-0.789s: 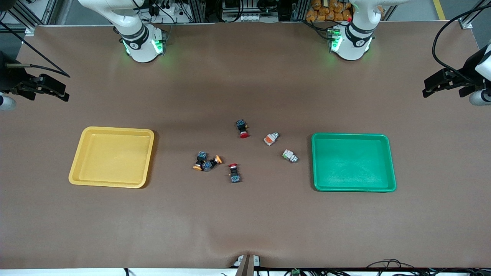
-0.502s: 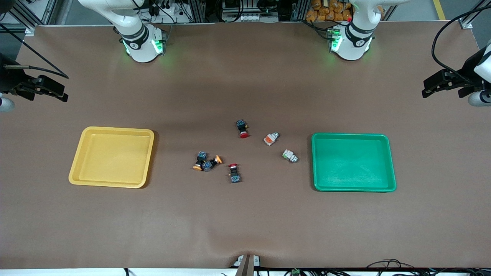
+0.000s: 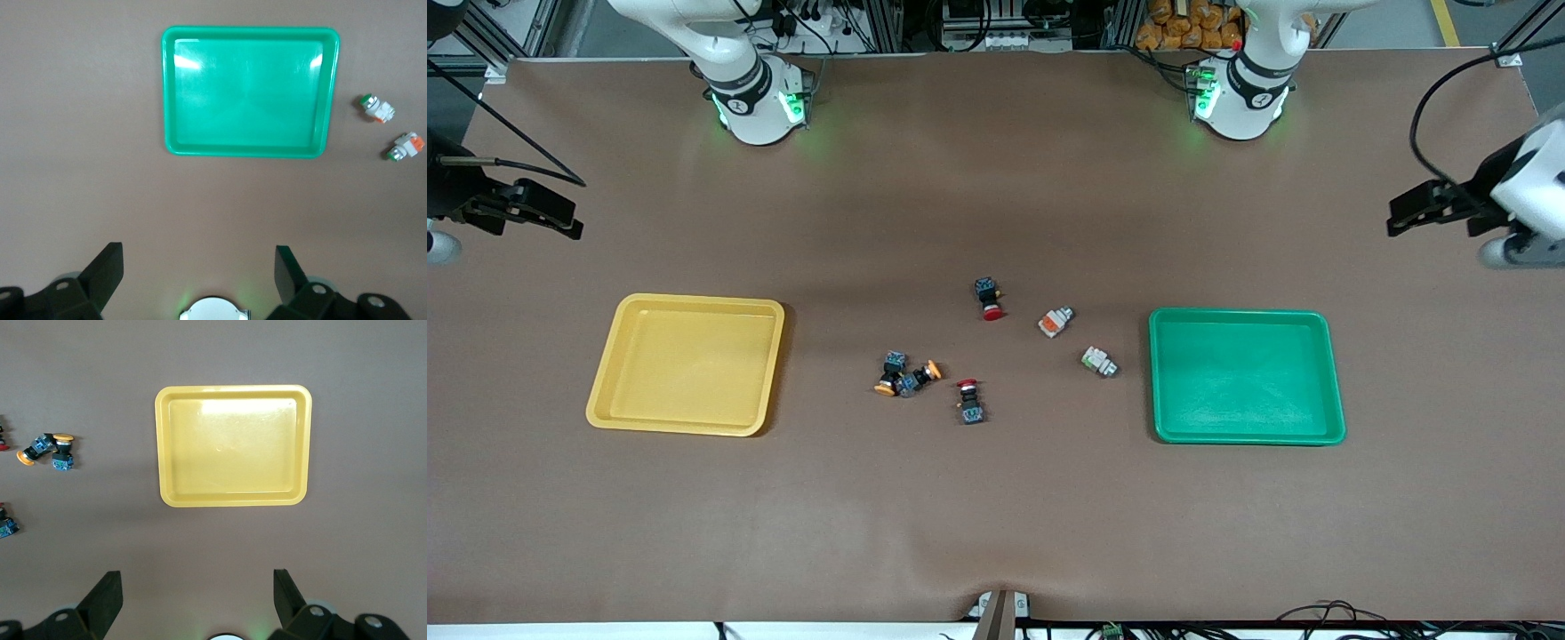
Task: Place green and yellow buttons in trays
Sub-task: 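Move the left gripper from rest toward the green-capped switches, then grasp a green-capped switch with the left gripper while the right gripper reaches out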
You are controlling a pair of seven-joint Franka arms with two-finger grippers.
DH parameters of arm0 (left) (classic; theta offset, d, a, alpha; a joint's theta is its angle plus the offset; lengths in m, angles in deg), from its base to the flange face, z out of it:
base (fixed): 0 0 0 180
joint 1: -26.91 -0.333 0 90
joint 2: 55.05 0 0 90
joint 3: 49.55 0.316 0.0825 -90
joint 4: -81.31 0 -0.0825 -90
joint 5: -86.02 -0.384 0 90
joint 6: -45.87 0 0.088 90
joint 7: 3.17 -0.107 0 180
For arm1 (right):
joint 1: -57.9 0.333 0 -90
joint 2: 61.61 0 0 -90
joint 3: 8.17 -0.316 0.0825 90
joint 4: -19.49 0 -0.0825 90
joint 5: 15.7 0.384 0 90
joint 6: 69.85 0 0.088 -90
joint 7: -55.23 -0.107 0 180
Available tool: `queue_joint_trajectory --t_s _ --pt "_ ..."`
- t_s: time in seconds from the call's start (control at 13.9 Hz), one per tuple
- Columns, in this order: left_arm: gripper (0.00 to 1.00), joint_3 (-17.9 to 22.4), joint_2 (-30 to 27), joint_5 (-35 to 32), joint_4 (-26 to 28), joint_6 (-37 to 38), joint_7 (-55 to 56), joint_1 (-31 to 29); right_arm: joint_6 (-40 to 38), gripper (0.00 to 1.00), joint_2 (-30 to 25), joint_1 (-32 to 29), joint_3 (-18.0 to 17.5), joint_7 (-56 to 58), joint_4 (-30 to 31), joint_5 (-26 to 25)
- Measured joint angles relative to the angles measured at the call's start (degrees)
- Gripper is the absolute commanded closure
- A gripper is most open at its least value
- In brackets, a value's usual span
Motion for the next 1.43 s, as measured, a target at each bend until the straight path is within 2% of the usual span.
queue_joint_trajectory --t_s 0.5,1.43 --pt "0.00 -0.3 9.7 0.3 0.1 -5.9 2.9 2.8 0.0 0.00 0.3 0.1 -0.1 0.0 -0.3 0.0" --pt "0.00 -0.9 26.7 2.6 0.0 -29.7 34.1 19.9 -0.5 0.00 0.5 0.5 -0.3 0.0 -0.5 0.0"
